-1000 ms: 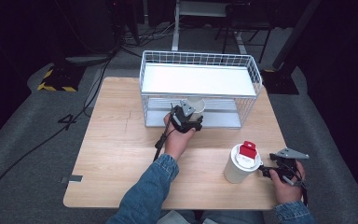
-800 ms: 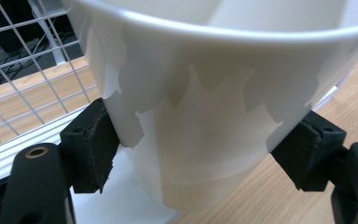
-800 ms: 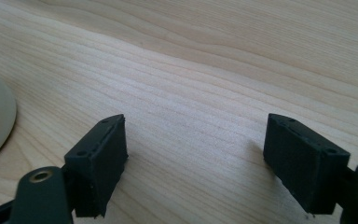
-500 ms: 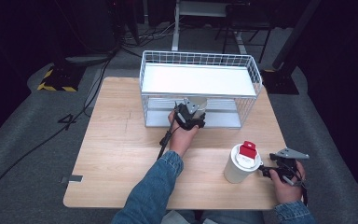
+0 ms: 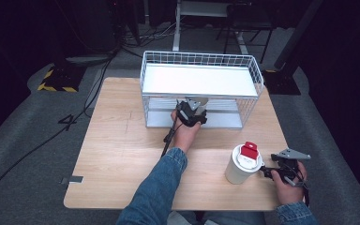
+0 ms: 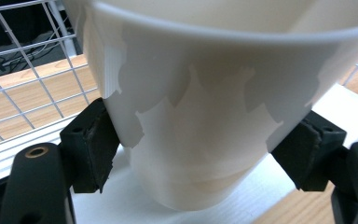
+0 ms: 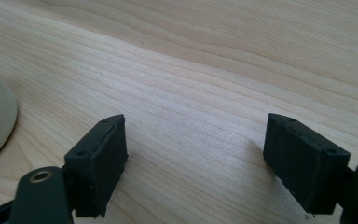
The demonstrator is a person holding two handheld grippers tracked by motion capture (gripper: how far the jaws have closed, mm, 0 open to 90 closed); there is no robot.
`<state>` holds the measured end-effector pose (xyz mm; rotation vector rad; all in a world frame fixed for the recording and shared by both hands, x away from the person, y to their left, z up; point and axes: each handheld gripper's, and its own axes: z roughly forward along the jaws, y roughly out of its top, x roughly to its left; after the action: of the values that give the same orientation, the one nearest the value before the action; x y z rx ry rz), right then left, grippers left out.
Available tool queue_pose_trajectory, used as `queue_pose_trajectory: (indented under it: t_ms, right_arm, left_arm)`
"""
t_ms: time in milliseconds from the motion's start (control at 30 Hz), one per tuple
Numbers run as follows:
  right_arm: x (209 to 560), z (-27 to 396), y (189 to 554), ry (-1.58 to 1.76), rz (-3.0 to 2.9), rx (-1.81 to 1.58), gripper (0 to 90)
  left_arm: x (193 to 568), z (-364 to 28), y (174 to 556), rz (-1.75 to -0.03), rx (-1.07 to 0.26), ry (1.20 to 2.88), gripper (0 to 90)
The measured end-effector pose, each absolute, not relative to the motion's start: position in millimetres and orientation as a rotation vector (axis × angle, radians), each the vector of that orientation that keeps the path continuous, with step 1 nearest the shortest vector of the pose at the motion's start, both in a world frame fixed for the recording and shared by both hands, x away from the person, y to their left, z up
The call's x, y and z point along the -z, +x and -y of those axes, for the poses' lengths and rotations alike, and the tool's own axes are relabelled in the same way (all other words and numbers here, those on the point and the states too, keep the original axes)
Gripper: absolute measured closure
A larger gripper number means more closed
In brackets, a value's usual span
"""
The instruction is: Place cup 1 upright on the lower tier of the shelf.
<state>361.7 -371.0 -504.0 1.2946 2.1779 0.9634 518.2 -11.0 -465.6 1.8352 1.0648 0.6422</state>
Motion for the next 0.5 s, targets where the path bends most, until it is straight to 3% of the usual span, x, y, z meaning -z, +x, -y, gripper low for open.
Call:
queue_pose_trajectory:
  t_ms: [500]
  right_arm:
    - [504,371,362,1.293,-2.18,-0.965,21.9]
  left_arm:
    - [477,9,536,-1.16,-0.648,1.8,22.8]
